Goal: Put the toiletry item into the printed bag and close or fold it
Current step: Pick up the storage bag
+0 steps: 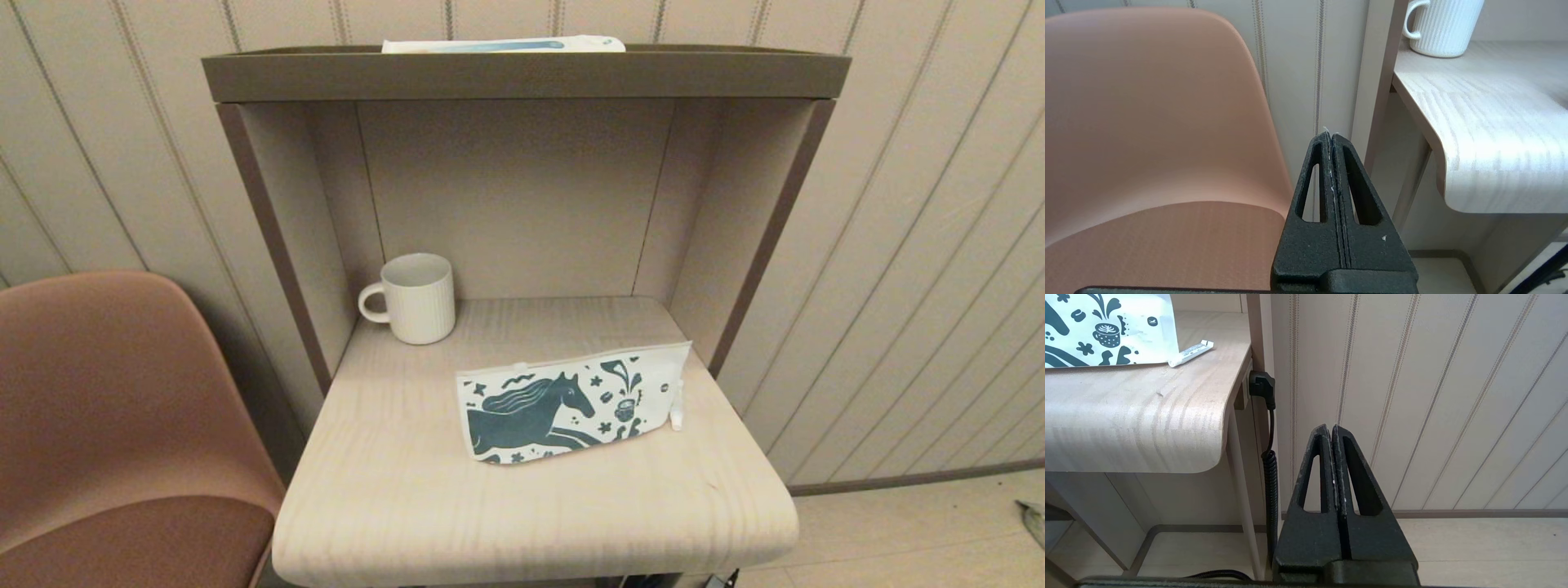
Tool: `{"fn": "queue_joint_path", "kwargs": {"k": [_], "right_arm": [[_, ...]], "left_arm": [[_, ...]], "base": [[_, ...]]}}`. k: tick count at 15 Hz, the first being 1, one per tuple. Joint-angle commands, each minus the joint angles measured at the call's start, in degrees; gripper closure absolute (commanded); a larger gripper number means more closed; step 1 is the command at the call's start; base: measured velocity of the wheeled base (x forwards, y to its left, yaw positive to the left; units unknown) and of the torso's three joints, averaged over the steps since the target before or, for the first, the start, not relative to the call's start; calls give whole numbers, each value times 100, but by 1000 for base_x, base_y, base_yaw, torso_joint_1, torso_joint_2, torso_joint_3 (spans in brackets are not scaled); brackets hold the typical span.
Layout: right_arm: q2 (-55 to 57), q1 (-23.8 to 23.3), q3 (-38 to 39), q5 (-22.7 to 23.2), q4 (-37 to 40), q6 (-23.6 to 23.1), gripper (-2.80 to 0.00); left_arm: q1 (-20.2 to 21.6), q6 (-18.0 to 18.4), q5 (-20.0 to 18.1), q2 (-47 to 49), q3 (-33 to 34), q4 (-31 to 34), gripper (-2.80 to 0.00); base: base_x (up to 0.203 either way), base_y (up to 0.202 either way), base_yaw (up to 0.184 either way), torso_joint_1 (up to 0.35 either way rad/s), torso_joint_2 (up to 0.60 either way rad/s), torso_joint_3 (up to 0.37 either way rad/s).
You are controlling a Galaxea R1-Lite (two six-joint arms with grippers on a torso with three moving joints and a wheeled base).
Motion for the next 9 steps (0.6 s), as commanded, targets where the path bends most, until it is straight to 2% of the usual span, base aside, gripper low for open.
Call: {"fn": "queue_joint_path", "kwargs": {"k": [1,9], "right_arm": [[10,0,0,4,-4,-11,0],[10,0,0,9,-13,-72,0]], "left_arm": [[2,17,-7,-2,0,17,0],[9,127,-1,106,-151,162,0]], "base": [[0,0,0,0,0,0],[0,0,0,0,0,0]]}}
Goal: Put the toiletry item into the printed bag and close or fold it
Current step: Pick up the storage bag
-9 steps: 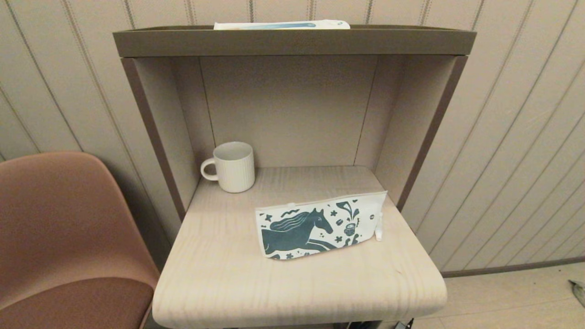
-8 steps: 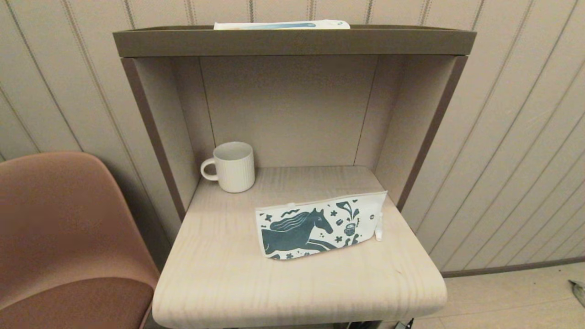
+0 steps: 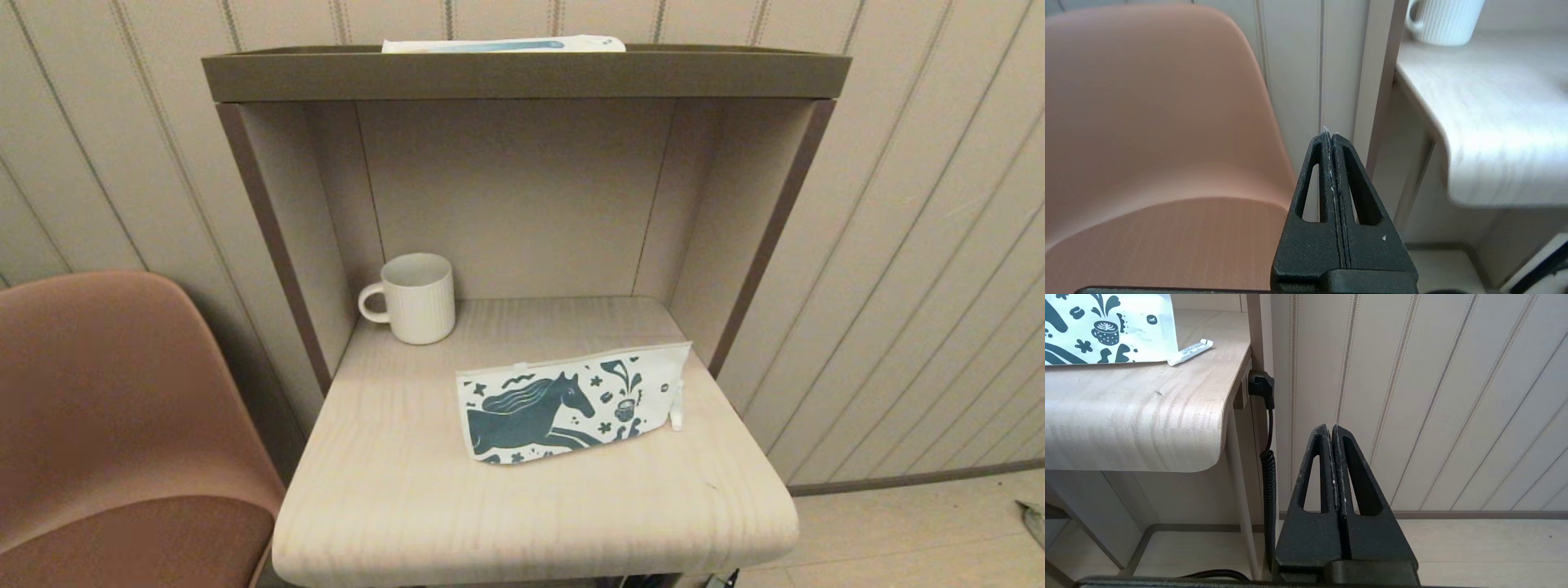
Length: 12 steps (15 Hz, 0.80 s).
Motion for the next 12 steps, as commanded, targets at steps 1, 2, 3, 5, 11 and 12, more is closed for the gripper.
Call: {"fn": "queue_joint_path", "kwargs": {"k": [1,2,3,5,11,12], "right_arm": [[8,-6,0,6,-10,2,0],[8,0,0,6,-10,2,0],[8,2,0,6,-10,-6,0],[8,2,0,-3,-6,-15,0],[8,2,0,-12,16,-24,0],[-1,11,0,-7,47,-41,0]], "left_arm": [[1,-65,-5,283,-419,50,0],[-7,-211,-25,631,-1018,114,0],[-44,-334,-75,1055,-1600,167,0],[-231,-477,-368,2019,-2686,260,0],[-417,-599,-2591,3073,-3642,1150,0],[-417,-602,-2710,3043,-3614,1201,0]], "base": [[0,0,0,0,0,0],[0,0,0,0,0,0],[0,0,0,0,0,0],[0,0,0,0,0,0],[0,0,0,0,0,0],[0,0,0,0,0,0]]}}
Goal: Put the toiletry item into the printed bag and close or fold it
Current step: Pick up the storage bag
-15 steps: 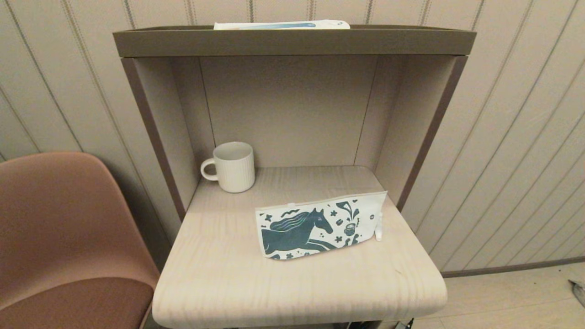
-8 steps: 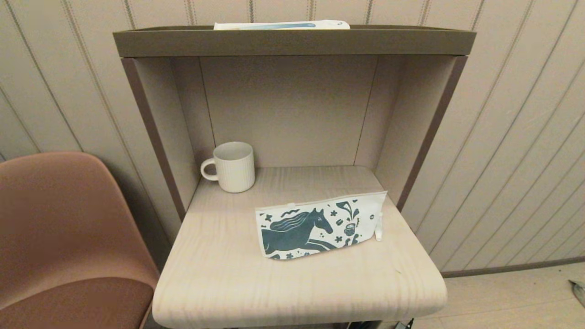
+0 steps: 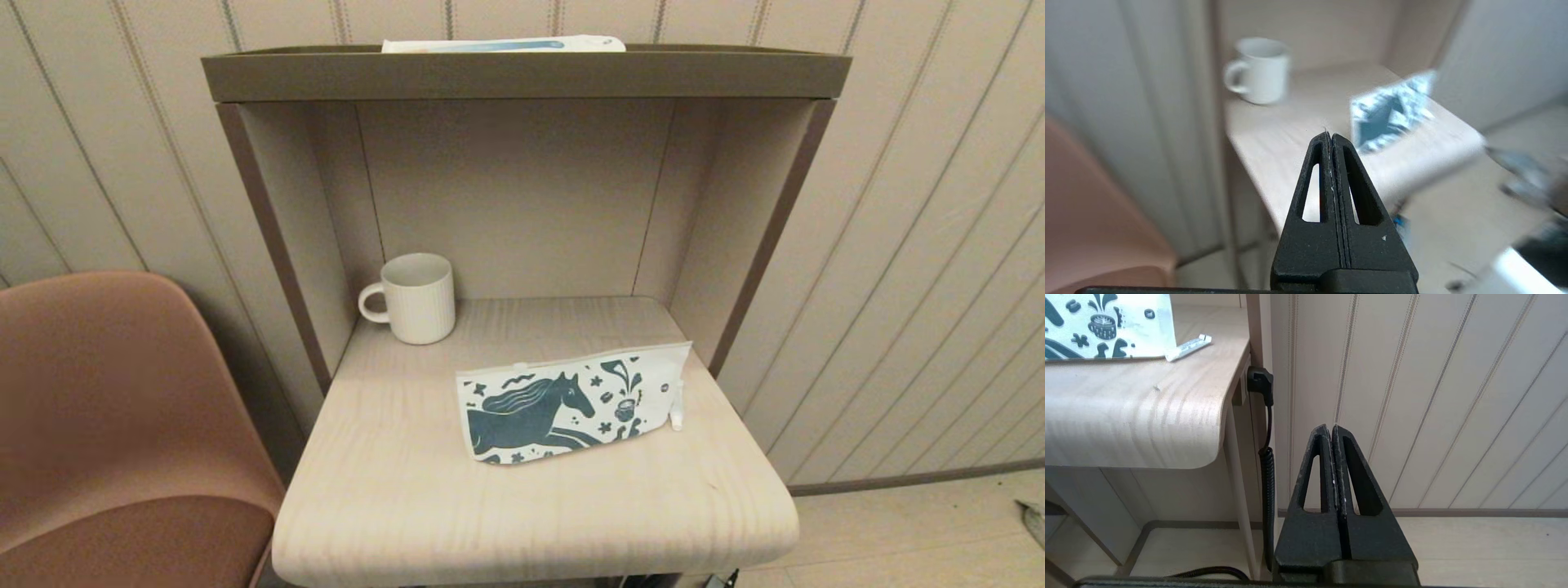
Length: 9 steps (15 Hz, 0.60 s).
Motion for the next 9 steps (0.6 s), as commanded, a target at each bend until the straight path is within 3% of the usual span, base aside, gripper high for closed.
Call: {"fn": "queue_joint_path", "kwargs": {"k": [1,3,4,7,9], "right_arm": [[-1,6,0,7,-3,-18,0],[-1,6,0,25,6,-107,0],[-1,6,0,25,6,-110,0],[-1,6,0,25,6,-106,0],[-1,6,0,25,6,-106,0]], "left_arm": [[-6,-5,-119,134,51,21,0],[-15,4,-407,284,74,4,0],[-13,6,-785,459,37,0,0],[-24,12,-2405,1262,-223,17,0],[-222,12,-2863,1748,-366,19,0]], "base": [[0,0,0,0,0,0],[0,0,0,0,0,0],[0,0,0,0,0,0],[0,0,0,0,0,0],[0,0,0,0,0,0]]}}
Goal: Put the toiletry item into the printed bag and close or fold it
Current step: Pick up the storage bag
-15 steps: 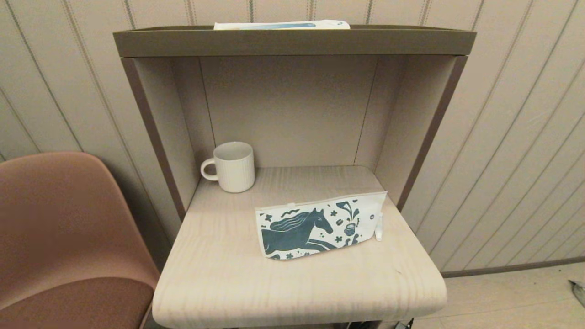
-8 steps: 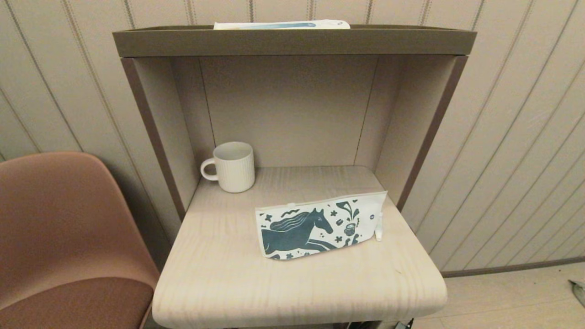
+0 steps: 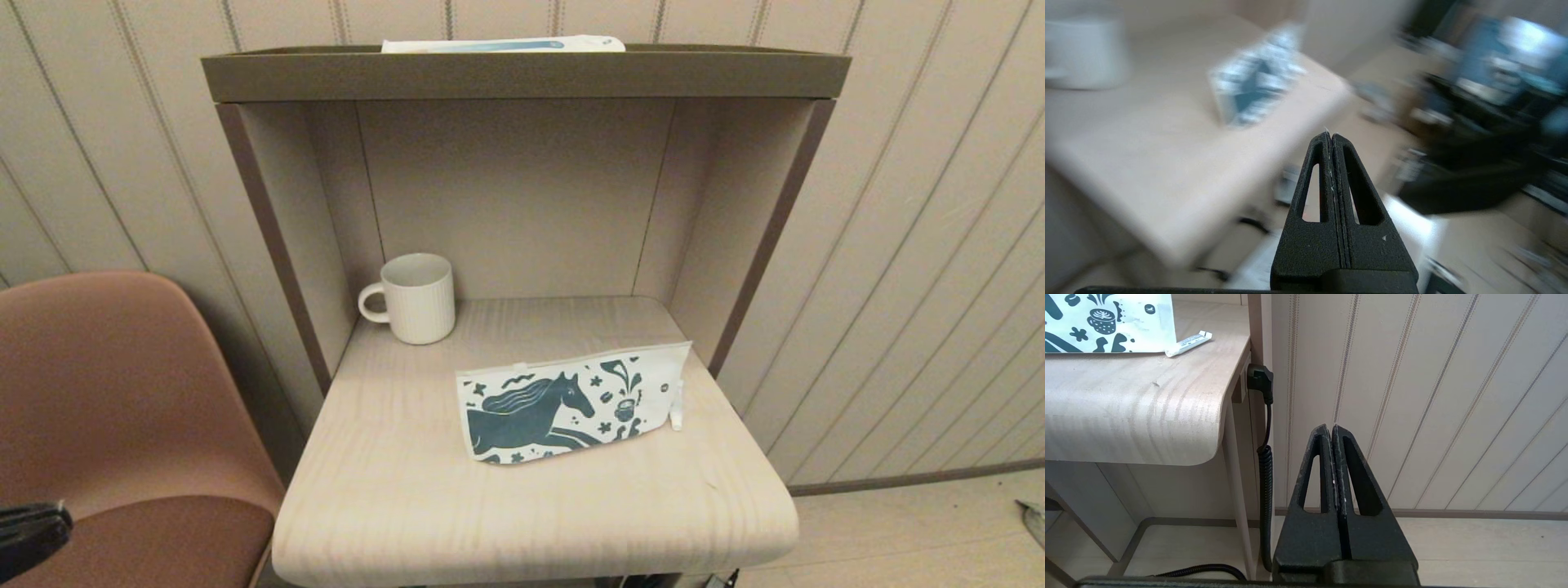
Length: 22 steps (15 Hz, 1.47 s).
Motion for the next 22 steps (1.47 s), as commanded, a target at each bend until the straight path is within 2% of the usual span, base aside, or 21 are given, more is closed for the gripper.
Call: {"fn": "queue_joint_path", "kwargs": {"k": [1,3,5,8,9,13,17,22], "right_arm": [[-1,0,0,3,-11,-8,0],[-3,0,0,3,-11,-1,0],[-10,0,0,3,-19,-1,0],[-10,0,0,3,-37,-1,0],[-10,0,0,3,-46,-1,0],[-10,0,0,3,-54,25,0],[-10,0,0,3,-62,16,0],[-10,0,0,3,-72,50,0]], "left_arm": [[-369,-4,-220,656,-104,3,0],[-1077,3,-225,1044,-166,-17,0],[-1601,32,-118,1603,-275,-71,0],[-2350,105,375,2356,-360,-665,0],[-2517,109,580,2585,-391,-883,-280],[-2741,130,808,3445,-745,-1489,-280],[-2764,209,824,3774,-922,-1557,-280],[-2771,821,898,4579,-884,-1866,-280]], "base": [[0,0,0,0,0,0],[0,0,0,0,0,0],[0,0,0,0,0,0],[0,0,0,0,0,0],[0,0,0,0,0,0],[0,0,0,0,0,0],[0,0,0,0,0,0],[0,0,0,0,0,0]]}}
